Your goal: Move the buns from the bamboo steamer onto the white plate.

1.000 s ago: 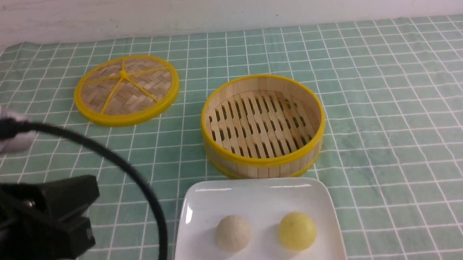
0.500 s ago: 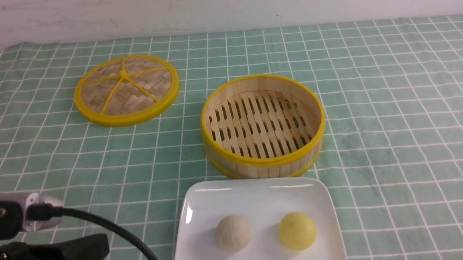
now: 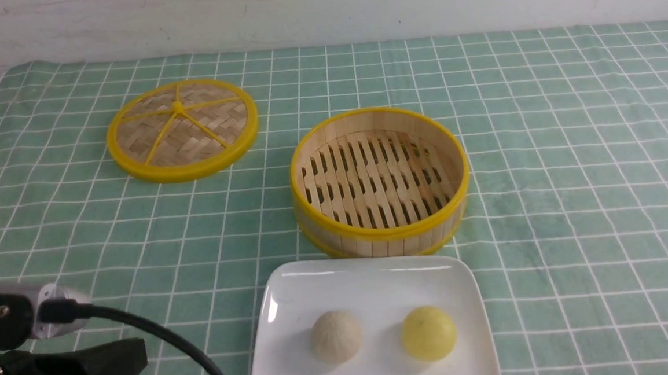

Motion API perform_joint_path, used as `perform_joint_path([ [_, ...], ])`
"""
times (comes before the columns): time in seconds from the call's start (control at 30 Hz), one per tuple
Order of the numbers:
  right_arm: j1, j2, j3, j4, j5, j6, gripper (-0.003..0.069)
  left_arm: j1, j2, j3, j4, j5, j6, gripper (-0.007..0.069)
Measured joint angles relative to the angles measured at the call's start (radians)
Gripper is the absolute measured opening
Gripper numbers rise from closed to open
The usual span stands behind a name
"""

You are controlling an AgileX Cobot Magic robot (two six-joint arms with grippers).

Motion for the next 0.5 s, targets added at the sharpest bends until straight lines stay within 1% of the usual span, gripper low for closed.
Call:
perform_joint_path([
  [0.13, 0.000, 0.000, 0.000, 0.000, 0.000, 0.000, 0.0071, 0.113, -0.047, 0.010, 0.001, -0.001, 0.000, 0.0047],
  [0.17, 0.000, 0.000, 0.000, 0.000, 0.000, 0.000, 0.0071, 0.121, -0.053, 0.011, 0.001, -0.003, 0.002, 0.0048],
  [0.23, 0.000, 0.000, 0.000, 0.000, 0.000, 0.000, 0.0076, 0.219, -0.091, 0.040, 0.001, -0.008, 0.019, 0.0051],
  [0.37, 0.000, 0.000, 0.000, 0.000, 0.000, 0.000, 0.0082, 0.391, -0.225, 0.140, -0.013, -0.008, 0.102, 0.0055],
  [0.47, 0.000, 0.000, 0.000, 0.000, 0.000, 0.000, 0.0083, 0.485, -0.338, 0.215, -0.050, -0.006, 0.187, 0.0058],
  [0.5, 0.000, 0.000, 0.000, 0.000, 0.000, 0.000, 0.0083, 0.532, -0.388, 0.247, -0.074, -0.006, 0.226, 0.0059],
])
